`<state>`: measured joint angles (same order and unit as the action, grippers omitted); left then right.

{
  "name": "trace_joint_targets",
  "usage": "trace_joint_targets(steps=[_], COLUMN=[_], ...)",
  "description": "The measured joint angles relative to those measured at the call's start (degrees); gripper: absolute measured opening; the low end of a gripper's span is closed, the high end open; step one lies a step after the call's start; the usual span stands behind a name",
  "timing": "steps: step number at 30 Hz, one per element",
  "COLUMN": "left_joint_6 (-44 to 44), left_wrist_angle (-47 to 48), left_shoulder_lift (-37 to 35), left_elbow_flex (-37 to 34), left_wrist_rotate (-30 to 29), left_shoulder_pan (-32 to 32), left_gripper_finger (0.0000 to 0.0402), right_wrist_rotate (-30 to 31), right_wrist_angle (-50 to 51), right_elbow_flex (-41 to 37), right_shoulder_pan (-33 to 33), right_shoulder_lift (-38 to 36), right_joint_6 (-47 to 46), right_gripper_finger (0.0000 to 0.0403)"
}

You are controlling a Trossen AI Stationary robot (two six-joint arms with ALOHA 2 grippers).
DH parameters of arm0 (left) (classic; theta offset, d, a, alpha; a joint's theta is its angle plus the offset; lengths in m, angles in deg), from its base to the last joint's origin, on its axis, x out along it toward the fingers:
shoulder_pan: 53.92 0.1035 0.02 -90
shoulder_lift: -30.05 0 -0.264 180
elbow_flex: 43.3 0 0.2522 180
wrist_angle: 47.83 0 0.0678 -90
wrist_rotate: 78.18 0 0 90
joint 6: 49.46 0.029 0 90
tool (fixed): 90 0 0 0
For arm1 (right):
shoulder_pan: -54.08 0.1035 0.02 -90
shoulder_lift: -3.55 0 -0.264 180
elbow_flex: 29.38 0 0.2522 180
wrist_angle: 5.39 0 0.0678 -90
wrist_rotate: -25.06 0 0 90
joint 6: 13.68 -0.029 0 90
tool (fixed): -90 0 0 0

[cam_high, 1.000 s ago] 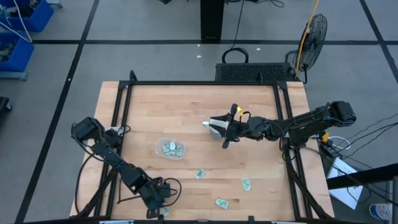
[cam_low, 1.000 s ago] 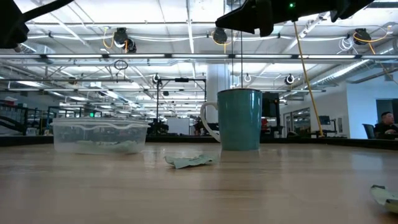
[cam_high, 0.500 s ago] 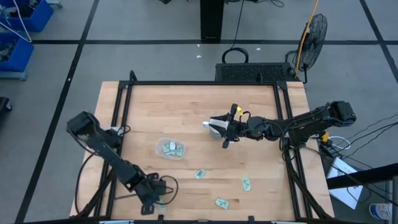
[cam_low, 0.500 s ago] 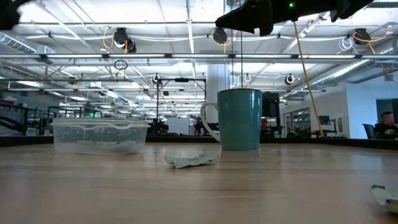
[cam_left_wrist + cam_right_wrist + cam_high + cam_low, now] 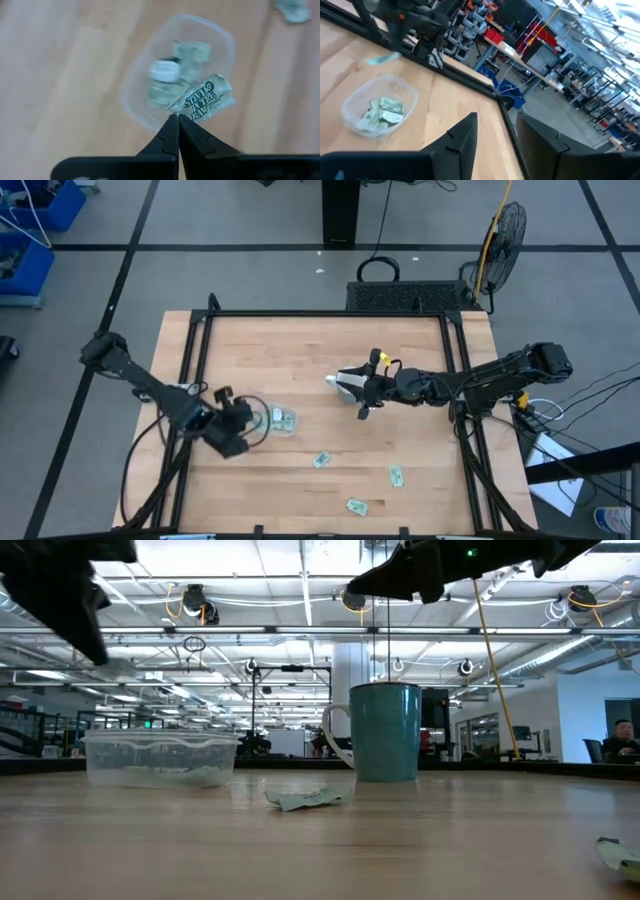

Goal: Pick and place Stevia / Truvia into bins
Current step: Put the green stevia packet into the transparent bin

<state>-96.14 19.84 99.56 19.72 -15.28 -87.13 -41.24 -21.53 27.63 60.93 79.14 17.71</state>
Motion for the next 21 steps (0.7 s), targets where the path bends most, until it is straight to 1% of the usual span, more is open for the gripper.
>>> trace_joint_targets(steps=[3,8,12,15,21], left_joint_6=[6.77,13.36,19.92,22.6,25.23], left_wrist_angle=[-0.53,-3.01,-7.74,-10.59,-10.97], left_shoulder_lift=[-0.26,4.45,8.4,11.26,14.42], left_elbow_flex=[0.0,0.0,0.0,0.0,0.02], left_wrist_rotate=[0.04,2.2,7.72,11.07,12.6], left_shoulder_pan=[3.91,9.9,13.55,15.82,19.0], left_gripper_finger=[0.0003,0.0005,0.0003,0.001,0.001], right_wrist_rotate=[0.0,0.07,0.04,0.09,0.09], right_wrist_angle=[1.16,2.4,3.85,5.47,7.0], right_elbow_flex=[0.0,0.0,0.0,0.0,0.0], right_shoulder_pan=[0.0,0.55,1.71,2.3,3.07], right_shoulder_lift=[0.0,0.02,0.02,0.02,0.02], right_joint_6=[-1.12,-0.9,-0.77,-0.75,-0.74], right_gripper_finger=[0.0132,0.0132,0.0132,0.0132,0.0132])
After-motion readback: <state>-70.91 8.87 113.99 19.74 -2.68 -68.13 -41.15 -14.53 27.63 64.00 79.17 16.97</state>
